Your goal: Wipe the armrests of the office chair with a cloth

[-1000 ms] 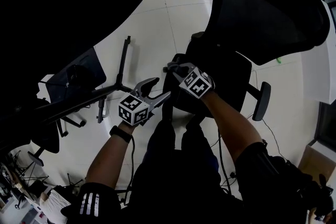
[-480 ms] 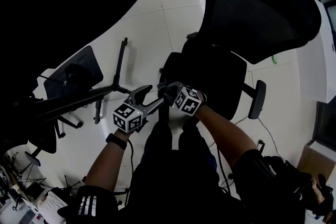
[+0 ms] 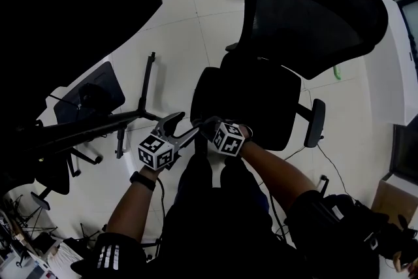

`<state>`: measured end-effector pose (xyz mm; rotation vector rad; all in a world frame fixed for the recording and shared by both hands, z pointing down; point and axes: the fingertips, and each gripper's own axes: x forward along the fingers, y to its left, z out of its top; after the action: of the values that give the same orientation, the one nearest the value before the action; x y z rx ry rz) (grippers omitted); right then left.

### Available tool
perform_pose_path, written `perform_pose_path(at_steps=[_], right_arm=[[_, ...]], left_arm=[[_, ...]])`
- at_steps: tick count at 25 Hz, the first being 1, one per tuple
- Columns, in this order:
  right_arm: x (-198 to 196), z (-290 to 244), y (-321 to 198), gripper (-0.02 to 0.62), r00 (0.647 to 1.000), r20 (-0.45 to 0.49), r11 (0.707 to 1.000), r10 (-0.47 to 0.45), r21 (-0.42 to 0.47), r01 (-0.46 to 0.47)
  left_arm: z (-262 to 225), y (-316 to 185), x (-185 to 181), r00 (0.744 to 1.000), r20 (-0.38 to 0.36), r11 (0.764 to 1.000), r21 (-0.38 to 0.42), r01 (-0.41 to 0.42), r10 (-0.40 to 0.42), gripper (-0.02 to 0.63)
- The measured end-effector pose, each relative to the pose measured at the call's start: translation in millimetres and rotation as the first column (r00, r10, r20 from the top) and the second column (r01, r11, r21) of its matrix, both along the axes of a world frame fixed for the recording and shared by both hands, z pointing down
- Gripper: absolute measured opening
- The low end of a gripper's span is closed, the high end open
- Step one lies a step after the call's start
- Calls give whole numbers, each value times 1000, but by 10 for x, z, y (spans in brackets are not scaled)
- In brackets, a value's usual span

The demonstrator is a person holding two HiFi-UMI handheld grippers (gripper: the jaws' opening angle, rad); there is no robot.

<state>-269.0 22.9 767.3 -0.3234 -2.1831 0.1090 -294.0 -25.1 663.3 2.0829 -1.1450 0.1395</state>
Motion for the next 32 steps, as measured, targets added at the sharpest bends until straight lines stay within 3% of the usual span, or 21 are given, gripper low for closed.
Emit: perform_pose_path(at_steps=[5, 13, 18, 22, 25, 32], right_arm=[[214, -20, 157, 36, 999, -20, 999, -31, -36, 30], [650, -740, -147, 36, 978, 125, 985, 165, -74, -156], [1072, -1589, -480, 36, 903, 309, 954, 299, -74, -291], [1571, -2218, -769, 35, 806, 452, 915, 383, -66, -398], [1937, -2524, -848, 37, 736, 519, 889, 435, -116, -444], [2651, -3051, -566, 36, 702, 562, 873, 438, -80, -481]], left_arm=[[-55, -4, 118, 1000, 9, 1000, 7, -17, 17, 331], [-361, -159, 429, 997, 24, 995, 66, -68, 67, 331], [-816, -332, 794, 995, 45, 984, 154, -90, 84, 331], [-1240, -475, 1229, 995, 50, 968, 231, -97, 88, 331], [-1550, -543, 1550, 997, 26, 963, 257, -75, 71, 331], [-2000, -360, 2143, 990, 18, 936, 324, -136, 138, 331]])
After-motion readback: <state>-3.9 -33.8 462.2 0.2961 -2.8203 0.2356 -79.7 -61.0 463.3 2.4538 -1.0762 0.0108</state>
